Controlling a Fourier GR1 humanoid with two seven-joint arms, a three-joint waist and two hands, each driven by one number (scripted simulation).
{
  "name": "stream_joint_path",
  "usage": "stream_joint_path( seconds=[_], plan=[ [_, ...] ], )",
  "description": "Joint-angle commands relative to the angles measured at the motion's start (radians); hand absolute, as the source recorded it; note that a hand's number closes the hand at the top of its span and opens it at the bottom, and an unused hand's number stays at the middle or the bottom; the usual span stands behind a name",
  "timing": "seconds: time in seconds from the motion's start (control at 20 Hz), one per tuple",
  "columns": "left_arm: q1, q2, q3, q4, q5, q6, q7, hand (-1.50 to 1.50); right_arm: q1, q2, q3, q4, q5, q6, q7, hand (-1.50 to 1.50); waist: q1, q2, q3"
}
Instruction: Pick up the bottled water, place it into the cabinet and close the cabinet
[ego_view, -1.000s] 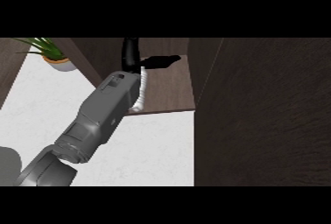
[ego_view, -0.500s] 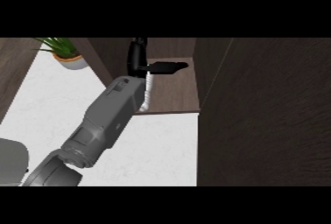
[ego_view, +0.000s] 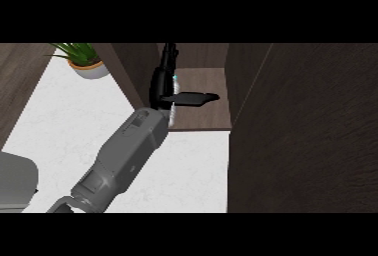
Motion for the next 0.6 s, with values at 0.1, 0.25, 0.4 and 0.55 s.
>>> stream_joint_path(
  seconds=[0.1,0.25,0.4,0.55],
  plan=[
    [0.167,-0.001,-0.122,-0.259,0.054,-0.038,0.043,-1.5,0.073,-0.011,-0.012,-0.141,-0.065,-0.001,0.038,-1.5,0.01,-0.005,0.0],
    [0.212,-0.001,-0.143,-0.327,0.052,-0.077,0.028,-1.5,0.094,0.009,0.068,-0.171,0.003,-0.013,0.052,-1.5,0.005,0.0,-0.001],
    [0.341,0.013,-0.183,-0.503,0.036,-0.063,0.053,-1.5,0.06,0.011,0.058,-0.13,0.017,-0.023,0.032,-1.5,0.026,-0.003,0.0],
    [0.424,0.015,-0.24,-0.621,-0.001,-0.04,0.071,-1.5,0.04,0.001,0.016,-0.1,0.008,-0.029,0.025,-1.5,0.022,0.0,0.0]
  ],
)
